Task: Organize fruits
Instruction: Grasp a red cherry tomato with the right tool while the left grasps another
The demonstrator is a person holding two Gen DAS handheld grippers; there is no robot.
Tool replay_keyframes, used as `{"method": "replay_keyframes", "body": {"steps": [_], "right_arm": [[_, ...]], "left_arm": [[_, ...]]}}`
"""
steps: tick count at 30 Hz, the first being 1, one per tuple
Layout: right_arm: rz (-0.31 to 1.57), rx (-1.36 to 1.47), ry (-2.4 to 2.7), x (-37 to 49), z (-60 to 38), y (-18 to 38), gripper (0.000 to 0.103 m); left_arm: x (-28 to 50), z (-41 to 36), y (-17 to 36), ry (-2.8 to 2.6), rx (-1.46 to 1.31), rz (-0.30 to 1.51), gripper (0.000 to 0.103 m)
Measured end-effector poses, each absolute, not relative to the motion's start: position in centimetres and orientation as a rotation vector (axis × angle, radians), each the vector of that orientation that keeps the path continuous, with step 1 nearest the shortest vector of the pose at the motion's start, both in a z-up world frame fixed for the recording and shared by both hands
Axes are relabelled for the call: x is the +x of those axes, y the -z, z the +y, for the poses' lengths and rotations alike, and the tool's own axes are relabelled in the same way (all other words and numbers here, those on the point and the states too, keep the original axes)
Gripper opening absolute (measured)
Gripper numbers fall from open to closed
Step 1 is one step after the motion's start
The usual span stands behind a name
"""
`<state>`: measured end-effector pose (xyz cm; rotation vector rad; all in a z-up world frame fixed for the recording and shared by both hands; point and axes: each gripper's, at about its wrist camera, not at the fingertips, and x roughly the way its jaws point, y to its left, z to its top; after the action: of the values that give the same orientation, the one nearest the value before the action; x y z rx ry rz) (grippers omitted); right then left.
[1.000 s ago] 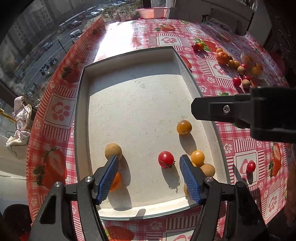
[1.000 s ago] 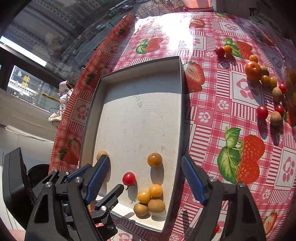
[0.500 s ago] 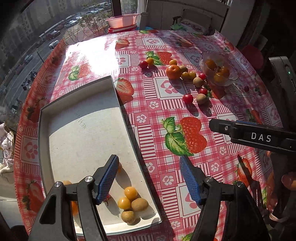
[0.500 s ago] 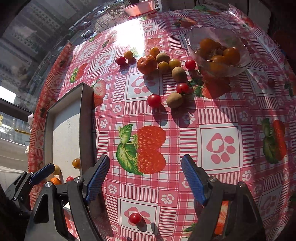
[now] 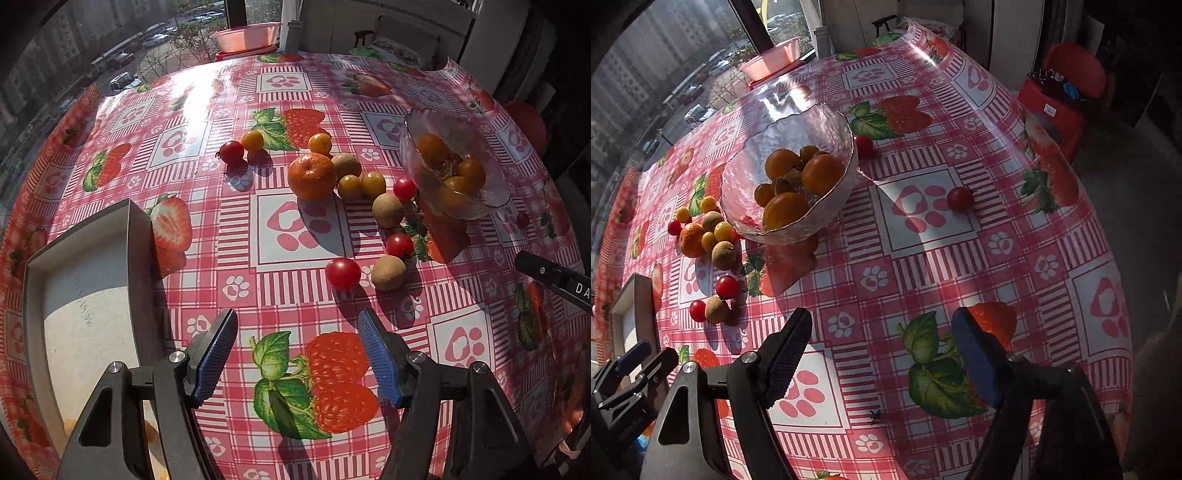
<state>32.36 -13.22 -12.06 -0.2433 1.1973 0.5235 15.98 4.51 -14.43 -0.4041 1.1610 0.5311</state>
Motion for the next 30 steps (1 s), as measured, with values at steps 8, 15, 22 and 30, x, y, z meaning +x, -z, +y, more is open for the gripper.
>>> {"method": "replay_keyframes", "body": {"steps": [8,15,22,30], "right_arm": [[1.155,-0.219,-0.470,37.6,-13.7,13.2,0.071],[1.117,-0.261,-0.488,39.9,-12.4,13.9,0.062],[1.103,-0.294,-0.509,40.6,-11.7,13.8,0.020],[1.151,-0.228,-0.566,39.1,-12.8,13.4,0.021]], "left_arm": [[17.7,4.5,16.1,-0.519,-0.389,1.158,0.069],[19.2,4.2,16.7,-0.522,-0.378,1.150,0.069],[19.6,4.0,16.5,-0.515,-0.360,1.145,0.066],[20.7,3.0,16.2,-0.443,-0.340,1.136,0.024]]}}
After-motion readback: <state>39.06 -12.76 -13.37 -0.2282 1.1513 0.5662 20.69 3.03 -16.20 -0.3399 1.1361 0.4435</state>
